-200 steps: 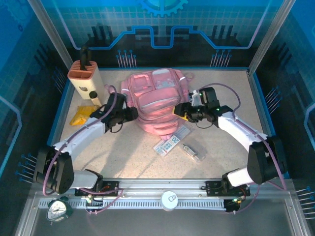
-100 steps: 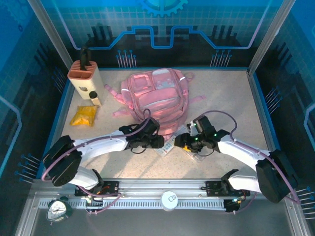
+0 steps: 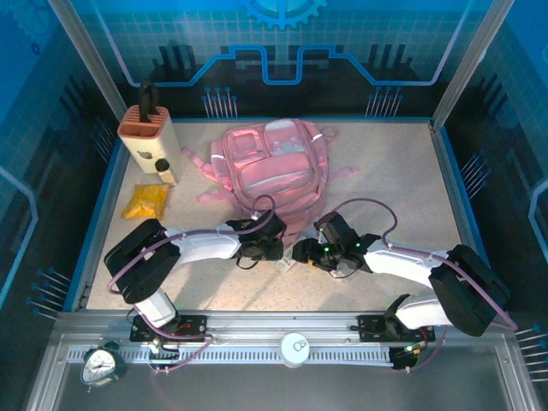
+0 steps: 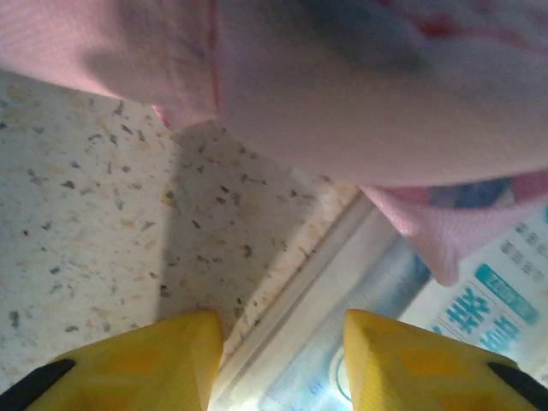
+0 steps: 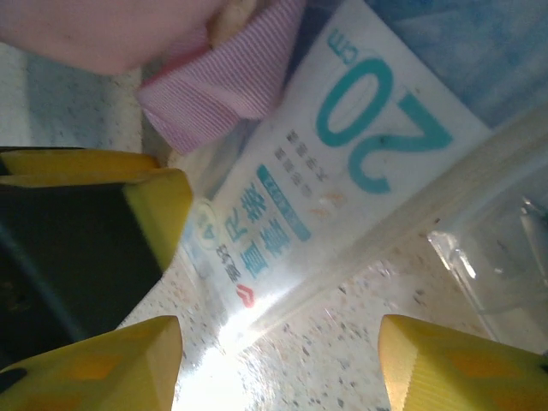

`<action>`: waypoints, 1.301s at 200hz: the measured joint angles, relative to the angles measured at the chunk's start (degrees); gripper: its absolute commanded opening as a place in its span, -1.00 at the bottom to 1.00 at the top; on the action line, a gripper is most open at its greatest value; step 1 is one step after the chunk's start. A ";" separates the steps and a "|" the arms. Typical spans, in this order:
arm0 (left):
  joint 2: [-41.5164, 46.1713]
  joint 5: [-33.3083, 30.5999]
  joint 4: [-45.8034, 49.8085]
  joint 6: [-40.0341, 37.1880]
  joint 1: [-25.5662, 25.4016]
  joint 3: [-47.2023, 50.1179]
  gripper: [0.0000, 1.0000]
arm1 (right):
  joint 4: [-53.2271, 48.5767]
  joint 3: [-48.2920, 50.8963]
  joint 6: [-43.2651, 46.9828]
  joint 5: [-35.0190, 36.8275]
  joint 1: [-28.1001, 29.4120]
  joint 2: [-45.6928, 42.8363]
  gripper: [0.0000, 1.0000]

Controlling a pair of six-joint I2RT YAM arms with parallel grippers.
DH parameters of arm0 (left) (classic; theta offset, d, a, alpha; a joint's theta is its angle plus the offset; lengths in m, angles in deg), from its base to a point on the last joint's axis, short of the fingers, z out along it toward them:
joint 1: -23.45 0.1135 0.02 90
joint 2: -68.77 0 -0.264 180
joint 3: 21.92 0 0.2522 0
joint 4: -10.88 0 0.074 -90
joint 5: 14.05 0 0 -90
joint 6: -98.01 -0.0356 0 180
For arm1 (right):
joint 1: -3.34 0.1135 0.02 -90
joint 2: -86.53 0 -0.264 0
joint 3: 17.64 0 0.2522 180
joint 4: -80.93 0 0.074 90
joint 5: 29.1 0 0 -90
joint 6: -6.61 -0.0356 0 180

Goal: Pack the student bag

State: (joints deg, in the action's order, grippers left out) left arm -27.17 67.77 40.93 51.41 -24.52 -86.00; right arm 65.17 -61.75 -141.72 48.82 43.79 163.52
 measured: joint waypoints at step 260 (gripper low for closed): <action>-6.82 4.61 1.64 6.21 -3.87 -8.00 -0.45 | -2.38 2.86 -1.29 1.03 -5.38 -0.09 0.06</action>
State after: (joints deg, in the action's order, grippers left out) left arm -33.99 72.38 42.57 57.61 -28.39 -94.00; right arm 62.79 -58.88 -143.01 49.85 38.41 163.43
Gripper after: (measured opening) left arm 0.290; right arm 0.549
